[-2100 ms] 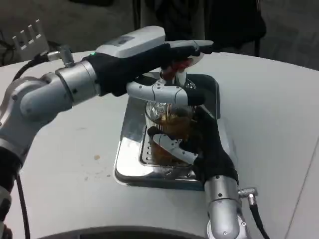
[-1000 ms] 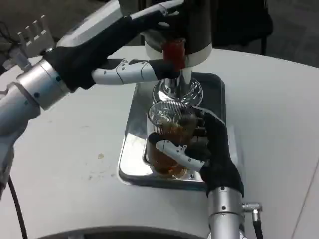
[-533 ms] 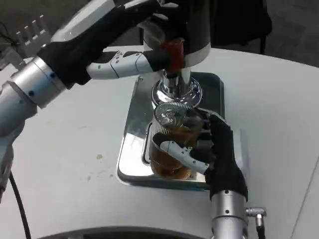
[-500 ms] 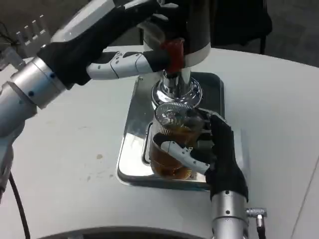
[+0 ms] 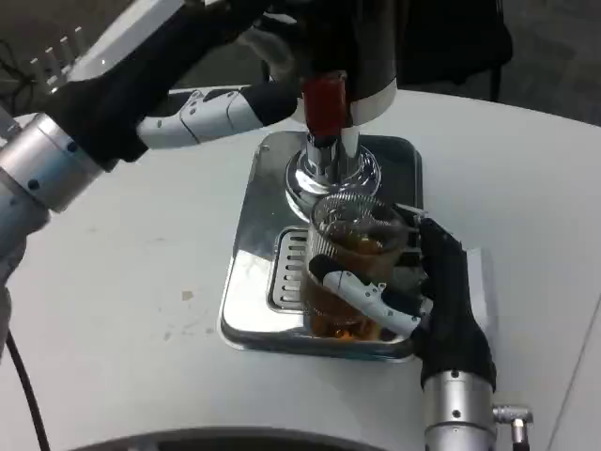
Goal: Grasp the cup under the faucet to collect the drink, then remove the cup.
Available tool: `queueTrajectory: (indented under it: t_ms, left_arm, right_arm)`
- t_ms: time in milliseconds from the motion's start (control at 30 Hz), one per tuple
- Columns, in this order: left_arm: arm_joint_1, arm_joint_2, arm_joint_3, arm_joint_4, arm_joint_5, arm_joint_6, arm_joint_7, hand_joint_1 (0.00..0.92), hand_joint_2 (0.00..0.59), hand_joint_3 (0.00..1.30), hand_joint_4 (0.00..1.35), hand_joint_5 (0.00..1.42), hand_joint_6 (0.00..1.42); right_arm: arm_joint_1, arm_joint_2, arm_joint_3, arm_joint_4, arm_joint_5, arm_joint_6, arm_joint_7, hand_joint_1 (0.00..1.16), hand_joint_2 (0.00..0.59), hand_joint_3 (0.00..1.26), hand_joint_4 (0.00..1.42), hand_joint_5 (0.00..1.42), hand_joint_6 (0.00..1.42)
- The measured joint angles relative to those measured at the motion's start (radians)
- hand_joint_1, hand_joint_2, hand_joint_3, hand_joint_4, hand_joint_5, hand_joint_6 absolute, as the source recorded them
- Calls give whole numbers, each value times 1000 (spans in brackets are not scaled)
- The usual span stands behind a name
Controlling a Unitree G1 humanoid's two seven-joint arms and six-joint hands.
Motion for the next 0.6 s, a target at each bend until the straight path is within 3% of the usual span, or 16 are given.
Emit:
queueTrajectory:
  t_ms: [600]
  left_arm:
    - [47, 5, 49, -33, -25, 37, 0, 0, 95, 218, 280, 381, 494]
  right_arm:
    - [91, -23, -9, -104, -3, 5, 10, 920, 134, 740, 779, 985, 1139]
